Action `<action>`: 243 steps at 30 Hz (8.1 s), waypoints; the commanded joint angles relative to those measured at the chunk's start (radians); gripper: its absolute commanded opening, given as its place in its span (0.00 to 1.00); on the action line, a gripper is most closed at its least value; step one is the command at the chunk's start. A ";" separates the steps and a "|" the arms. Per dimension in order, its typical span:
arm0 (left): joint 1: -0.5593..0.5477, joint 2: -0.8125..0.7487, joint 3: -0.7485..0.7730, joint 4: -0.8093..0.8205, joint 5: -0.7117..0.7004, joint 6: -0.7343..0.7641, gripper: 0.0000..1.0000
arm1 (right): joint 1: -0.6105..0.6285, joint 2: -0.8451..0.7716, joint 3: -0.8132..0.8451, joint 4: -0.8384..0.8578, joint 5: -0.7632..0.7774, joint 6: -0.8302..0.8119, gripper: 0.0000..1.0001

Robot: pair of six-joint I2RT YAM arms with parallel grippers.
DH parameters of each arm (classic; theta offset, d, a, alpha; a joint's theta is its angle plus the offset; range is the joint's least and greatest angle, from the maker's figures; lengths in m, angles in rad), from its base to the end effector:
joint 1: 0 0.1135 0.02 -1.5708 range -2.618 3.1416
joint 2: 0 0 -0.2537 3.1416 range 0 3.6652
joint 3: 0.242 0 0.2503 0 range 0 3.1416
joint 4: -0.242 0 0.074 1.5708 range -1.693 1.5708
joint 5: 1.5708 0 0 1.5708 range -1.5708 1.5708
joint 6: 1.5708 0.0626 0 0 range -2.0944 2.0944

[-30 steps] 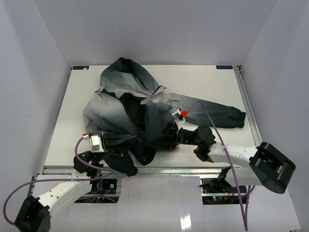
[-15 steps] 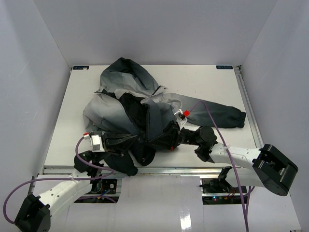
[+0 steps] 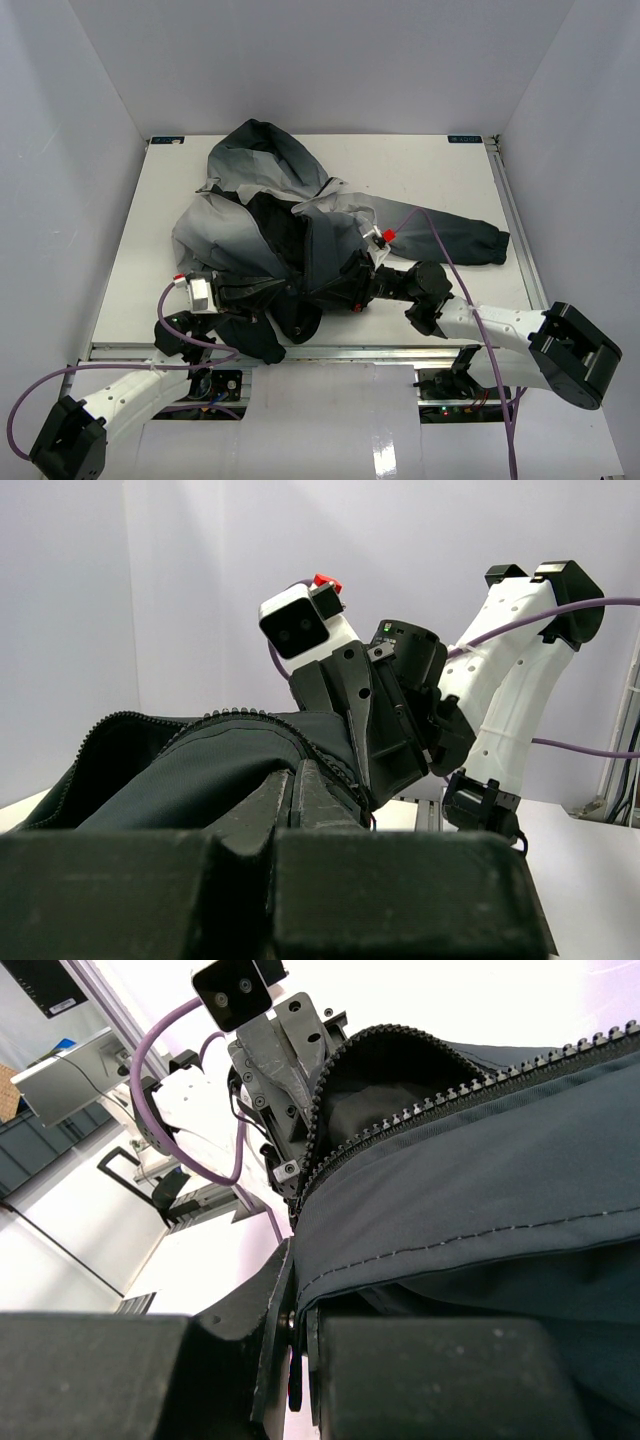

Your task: Zip up the jacket

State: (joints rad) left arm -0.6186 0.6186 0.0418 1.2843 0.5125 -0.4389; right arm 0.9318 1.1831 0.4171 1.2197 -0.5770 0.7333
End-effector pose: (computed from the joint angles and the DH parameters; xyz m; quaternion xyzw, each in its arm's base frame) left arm 0.1023 -0.1105 0.2619 0.2656 0.3824 -0.5348 0.7051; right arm 0.1244 0.2246 0.2786 -0.2904 0.4816 0.7028 0.4356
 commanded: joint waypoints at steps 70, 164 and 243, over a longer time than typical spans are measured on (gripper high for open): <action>-0.009 0.004 -0.168 -0.033 0.046 0.059 0.00 | 0.024 -0.065 0.040 -0.038 0.071 -0.035 0.08; -0.010 0.077 0.039 -0.450 0.201 0.083 0.00 | 0.079 -0.258 0.086 -0.591 0.257 -0.386 0.08; -0.018 0.136 0.085 -0.470 0.208 -0.020 0.24 | 0.076 -0.249 0.082 -0.653 0.382 -0.437 0.08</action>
State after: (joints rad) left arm -0.6247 0.7545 0.1223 0.8341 0.6735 -0.4308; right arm 1.0164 0.9493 0.5020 0.4463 -0.2411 0.3065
